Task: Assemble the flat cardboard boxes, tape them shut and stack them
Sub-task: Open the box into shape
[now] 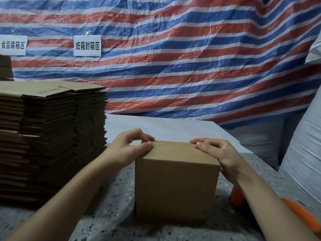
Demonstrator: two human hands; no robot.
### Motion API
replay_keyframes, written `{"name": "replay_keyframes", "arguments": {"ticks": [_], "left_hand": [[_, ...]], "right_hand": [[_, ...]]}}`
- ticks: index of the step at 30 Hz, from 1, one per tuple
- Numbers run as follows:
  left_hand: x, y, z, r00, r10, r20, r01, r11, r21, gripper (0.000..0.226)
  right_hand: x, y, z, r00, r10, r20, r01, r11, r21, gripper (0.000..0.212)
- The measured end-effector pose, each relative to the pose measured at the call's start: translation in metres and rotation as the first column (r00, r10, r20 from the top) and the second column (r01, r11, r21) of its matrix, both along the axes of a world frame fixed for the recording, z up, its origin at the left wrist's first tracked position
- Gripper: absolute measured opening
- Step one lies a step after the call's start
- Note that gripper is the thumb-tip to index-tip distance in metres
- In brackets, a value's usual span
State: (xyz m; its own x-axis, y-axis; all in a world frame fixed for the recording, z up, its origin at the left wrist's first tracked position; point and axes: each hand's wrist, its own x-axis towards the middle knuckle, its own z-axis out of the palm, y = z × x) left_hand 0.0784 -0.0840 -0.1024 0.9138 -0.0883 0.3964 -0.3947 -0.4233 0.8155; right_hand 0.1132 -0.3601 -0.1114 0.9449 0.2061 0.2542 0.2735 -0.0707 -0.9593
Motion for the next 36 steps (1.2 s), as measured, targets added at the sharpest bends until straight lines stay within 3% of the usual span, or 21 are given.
{"name": "replay_keyframes", "arguments": {"ticks": [2, 4, 6, 9, 12, 16, 18, 20, 22, 24, 26, 28, 36], "left_hand": [[-0.010, -0.003, 0.014, 0.989, 0.117, 0.089, -0.141, 0.930, 0.339, 0.008], [-0.022, -0.019, 0.025, 0.945, 0.150, 0.290, -0.298, 0.761, 0.576, 0.017], [-0.033, -0.046, 0.029, 0.926, 0.049, 0.373, -0.293, 0.715, 0.634, 0.034], [-0.036, -0.079, 0.021, 0.973, -0.051, 0.224, -0.142, 0.635, 0.760, 0.062], [-0.030, -0.083, 0.008, 0.984, -0.028, 0.175, -0.136, 0.516, 0.846, 0.072], [-0.026, -0.081, 0.002, 0.971, -0.036, 0.235, -0.179, 0.537, 0.824, 0.066], [-0.024, -0.081, 0.001, 0.973, -0.038, 0.227, -0.172, 0.533, 0.828, 0.068], [-0.024, -0.080, 0.001, 0.975, -0.043, 0.219, -0.164, 0.528, 0.833, 0.074], [-0.025, -0.080, 0.002, 0.973, -0.043, 0.225, -0.170, 0.524, 0.834, 0.079], [-0.025, -0.080, 0.003, 0.973, -0.040, 0.228, -0.176, 0.515, 0.839, 0.082], [-0.025, -0.081, 0.004, 0.975, -0.039, 0.216, -0.166, 0.517, 0.840, 0.084], [-0.026, -0.082, 0.003, 0.976, -0.039, 0.213, -0.162, 0.525, 0.836, 0.085], [-0.022, -0.081, 0.001, 0.972, -0.051, 0.230, -0.171, 0.522, 0.836, 0.078]], "right_hand": [[0.001, 0.000, 0.000, 1.000, 0.006, -0.009, -0.006, 1.000, -0.017, 0.023], [0.003, -0.001, 0.000, 1.000, 0.001, -0.009, -0.002, 0.999, -0.039, 0.019], [0.003, -0.001, 0.000, 1.000, -0.007, -0.008, 0.007, 0.999, -0.052, 0.020], [0.002, -0.002, 0.001, 1.000, -0.005, -0.005, 0.005, 0.998, -0.058, 0.026], [0.000, -0.002, 0.002, 1.000, -0.002, 0.014, 0.003, 0.995, -0.096, 0.027], [-0.002, -0.005, 0.004, 1.000, 0.000, -0.024, -0.003, 0.988, -0.156, 0.040], [-0.002, -0.016, 0.008, 0.994, -0.107, -0.003, 0.102, 0.955, -0.279, 0.040], [-0.002, -0.041, 0.016, 0.959, -0.263, 0.104, 0.275, 0.782, -0.559, 0.033], [-0.008, -0.069, 0.025, 0.951, -0.272, 0.148, 0.254, 0.410, -0.876, 0.044], [-0.024, -0.089, 0.026, 0.957, -0.280, 0.069, 0.093, 0.071, -0.993, 0.053], [-0.040, -0.099, 0.017, 0.948, -0.317, 0.029, 0.002, -0.085, -0.996, 0.068], [-0.052, -0.104, 0.000, 0.925, -0.379, 0.017, -0.015, -0.082, -0.997, 0.078], [-0.065, -0.105, -0.056, 0.874, -0.468, 0.134, 0.156, 0.008, -0.988, 0.053]]}}
